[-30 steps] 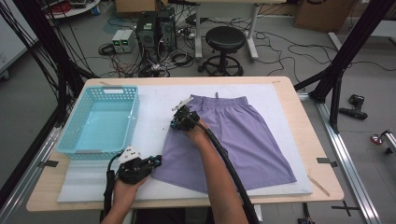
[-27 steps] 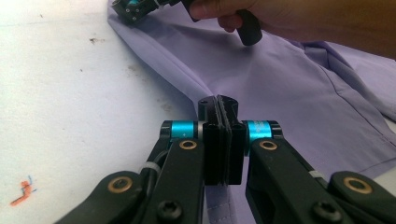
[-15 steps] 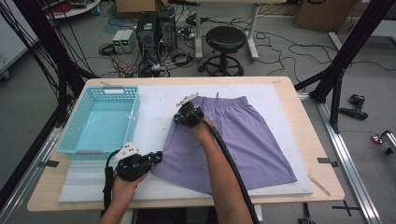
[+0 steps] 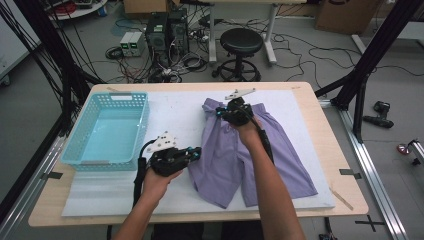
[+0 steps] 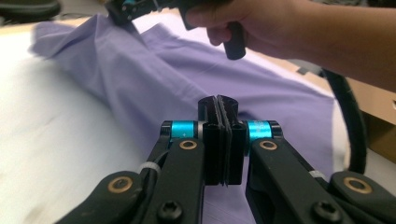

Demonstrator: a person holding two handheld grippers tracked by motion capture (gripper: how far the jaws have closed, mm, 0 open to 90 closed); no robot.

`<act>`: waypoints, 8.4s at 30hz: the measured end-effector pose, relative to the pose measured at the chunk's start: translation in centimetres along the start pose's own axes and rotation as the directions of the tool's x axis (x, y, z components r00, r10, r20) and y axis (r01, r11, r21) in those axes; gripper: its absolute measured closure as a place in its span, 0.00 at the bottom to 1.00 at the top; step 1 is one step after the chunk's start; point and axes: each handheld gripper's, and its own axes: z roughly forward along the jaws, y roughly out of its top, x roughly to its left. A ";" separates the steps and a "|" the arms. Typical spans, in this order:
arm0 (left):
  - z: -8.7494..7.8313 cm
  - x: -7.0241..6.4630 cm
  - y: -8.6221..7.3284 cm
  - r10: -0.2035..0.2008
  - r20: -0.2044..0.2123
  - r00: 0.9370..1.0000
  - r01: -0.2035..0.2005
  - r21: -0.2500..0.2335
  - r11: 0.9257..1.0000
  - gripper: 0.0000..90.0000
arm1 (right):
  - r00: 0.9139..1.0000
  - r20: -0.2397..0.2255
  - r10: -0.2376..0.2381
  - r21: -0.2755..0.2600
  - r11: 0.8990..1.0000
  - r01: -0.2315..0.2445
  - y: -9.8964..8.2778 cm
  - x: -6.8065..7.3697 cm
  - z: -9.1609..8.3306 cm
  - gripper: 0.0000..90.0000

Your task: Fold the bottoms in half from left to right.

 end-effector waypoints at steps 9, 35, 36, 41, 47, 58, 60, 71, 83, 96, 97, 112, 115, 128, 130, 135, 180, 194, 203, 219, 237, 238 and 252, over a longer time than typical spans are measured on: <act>5.1 -2.7 2.6 0.044 0.102 0.994 -0.045 0.015 0.999 0.98 | 0.996 0.065 0.065 -0.040 0.997 -0.063 -1.7 -3.9 -5.1 0.99; 17.0 -7.2 1.6 0.009 0.231 0.973 -0.042 0.138 0.990 0.98 | 0.936 0.261 0.234 0.033 0.967 -0.251 -10.2 -11.4 -9.7 0.99; 17.1 -7.2 1.5 0.010 0.227 0.974 -0.043 0.141 0.989 0.96 | 0.931 0.268 0.248 0.040 0.963 -0.268 -10.5 -11.5 -9.6 0.99; 16.4 -6.1 1.5 0.010 0.146 0.989 -0.030 0.141 0.990 0.72 | 0.927 0.278 0.254 0.048 0.960 -0.277 -11.2 -11.7 -9.4 0.97; 13.5 -2.8 1.8 0.021 0.039 0.999 -0.024 0.085 0.996 0.60 | 0.915 0.283 0.287 -0.020 0.956 -0.293 -11.7 -11.6 -10.6 0.66; 7.7 2.8 1.0 0.005 -0.028 1.000 -0.005 -0.004 1.000 0.61 | 0.944 0.240 0.225 -0.077 0.974 -0.212 -14.0 -7.1 -14.1 0.64; 6.7 3.4 0.8 0.005 -0.035 0.999 -0.005 -0.005 1.000 0.61 | 0.945 0.239 0.225 -0.083 0.974 -0.211 -15.0 -6.2 -14.8 0.61; 2.4 3.7 0.1 0.043 -0.088 0.995 -0.047 -0.043 0.998 0.63 | 0.961 0.212 0.176 -0.085 0.983 -0.161 -17.6 -0.4 -15.0 0.48; 0.9 4.2 -2.1 -0.001 -0.123 0.992 -0.006 -0.060 0.998 0.64 | 0.974 0.220 0.049 0.133 0.988 -0.079 -16.7 1.3 -12.1 0.98; 1.2 3.9 -2.4 -0.009 -0.121 0.993 0.001 -0.067 0.998 0.72 | 0.929 0.295 0.223 0.068 0.965 -0.253 -21.2 -3.9 -20.1 0.95; 1.2 3.9 -2.5 -0.008 -0.122 0.993 0.000 -0.067 0.998 0.72 | 0.923 0.304 0.234 0.083 0.959 -0.270 -21.6 -4.1 -20.0 0.88; 0.3 4.2 -2.6 -0.004 -0.139 0.990 -0.005 -0.067 0.998 0.72 | 0.927 0.317 0.200 0.110 0.963 -0.245 -22.4 -5.2 -18.4 0.99; 0.0 4.4 -2.7 -0.007 -0.142 0.990 -0.003 -0.071 0.997 0.72 | 0.924 0.315 0.219 0.138 0.952 -0.273 -22.9 -5.7 -18.7 0.99; -1.4 5.5 -2.6 -0.019 -0.184 0.983 0.001 -0.098 0.995 0.32 | 0.958 0.235 0.164 -0.011 0.986 -0.166 -14.7 -8.9 -14.4 0.54; -1.7 5.8 -2.6 -0.024 -0.182 0.983 0.005 -0.104 0.995 0.27 | 0.960 0.239 0.147 0.014 0.988 -0.155 -13.4 -9.9 -12.8 0.53; -2.0 6.1 -2.6 0.000 -0.180 0.984 -0.020 -0.108 0.994 0.28 | 0.956 0.211 0.202 0.018 0.977 -0.210 -11.3 -12.3 -9.6 0.55; -1.0 6.2 -2.8 0.018 -0.152 0.988 -0.029 -0.076 0.997 0.35 | 0.940 0.307 0.148 0.155 0.967 -0.203 -7.7 -13.9 1.2 0.63; -1.5 6.6 -2.6 0.017 -0.149 0.989 -0.033 -0.107 0.994 0.35 | 0.959 0.203 0.198 -0.048 0.980 -0.193 -7.1 -11.7 -7.6 0.48; -1.8 6.8 -2.2 0.029 -0.128 0.991 -0.044 -0.118 0.992 0.37 | 0.978 0.170 0.122 -0.119 0.988 -0.103 -10.0 -5.9 -13.8 0.68; -1.7 4.7 -1.9 0.030 -0.132 0.991 -0.045 -0.111 0.993 0.37 | 0.998 0.000 0.056 -0.053 0.997 -0.056 -16.5 3.5 -13.4 0.77; -0.8 4.2 -2.3 0.030 -0.120 0.992 -0.041 -0.093 0.995 0.41 | 0.995 -0.049 -0.081 0.135 0.987 0.087 -15.7 7.0 -8.7 1.00; -0.7 4.1 -2.3 0.031 -0.116 0.993 -0.042 -0.094 0.995 0.42 | 0.996 -0.058 -0.071 0.126 0.989 0.078 -15.6 6.9 -8.8 1.00; 1.0 3.0 -2.4 0.017 -0.040 0.999 -0.020 -0.066 0.998 0.57 | 0.998 0.039 0.055 0.006 0.998 -0.055 -15.7 2.8 -12.8 1.00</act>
